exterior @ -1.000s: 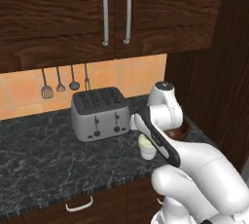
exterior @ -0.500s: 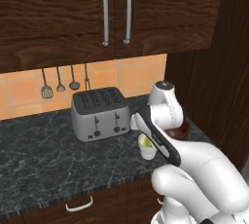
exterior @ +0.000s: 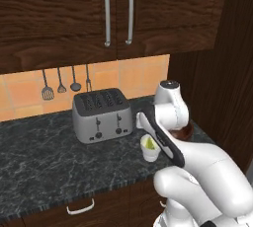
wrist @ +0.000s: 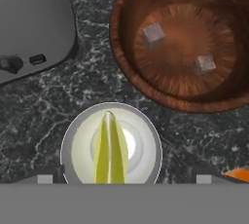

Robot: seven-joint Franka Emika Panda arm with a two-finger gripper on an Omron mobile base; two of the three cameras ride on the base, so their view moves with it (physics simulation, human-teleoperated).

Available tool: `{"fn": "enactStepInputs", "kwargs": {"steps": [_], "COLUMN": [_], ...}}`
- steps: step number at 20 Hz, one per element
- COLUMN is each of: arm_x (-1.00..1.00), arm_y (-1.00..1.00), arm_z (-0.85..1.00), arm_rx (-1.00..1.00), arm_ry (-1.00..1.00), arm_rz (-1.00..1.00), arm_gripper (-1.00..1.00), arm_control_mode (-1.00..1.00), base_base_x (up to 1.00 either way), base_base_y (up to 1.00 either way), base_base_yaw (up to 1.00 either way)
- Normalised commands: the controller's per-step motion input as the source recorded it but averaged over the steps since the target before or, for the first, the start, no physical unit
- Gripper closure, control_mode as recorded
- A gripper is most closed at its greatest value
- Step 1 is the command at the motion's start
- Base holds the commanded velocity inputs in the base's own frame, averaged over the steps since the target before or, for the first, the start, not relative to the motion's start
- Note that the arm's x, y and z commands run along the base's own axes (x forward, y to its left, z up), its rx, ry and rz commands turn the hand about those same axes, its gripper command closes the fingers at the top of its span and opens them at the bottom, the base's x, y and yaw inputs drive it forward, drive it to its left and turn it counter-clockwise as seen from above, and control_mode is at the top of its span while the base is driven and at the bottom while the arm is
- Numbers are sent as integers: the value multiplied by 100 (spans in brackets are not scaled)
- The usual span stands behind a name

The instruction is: Grab a lemon wedge from the fridge and one ice cube from the ice bowl, and put them in the glass of lemonade.

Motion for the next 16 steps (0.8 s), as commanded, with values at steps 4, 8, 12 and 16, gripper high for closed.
{"fn": "enactStepInputs", "kwargs": {"steps": [4,8,12,16], "arm_x": [-1,36,88,96], "arm_y": [-44,-99,-84,-9], "arm_z": [0,0,4,-4], "arm_rx": [1,2,1,0], "arm_ry": [0,5,34,27], "arm_rz": [-4,12,25,8], "arm_gripper": [-100,-100,-100,-100], "arm_control_mode": [-100,-100,-100,-100], "base_base_x": [0,0,0,0], "base_base_y": [0,0,0,0], "base_base_yaw": [0,0,0,0]}}
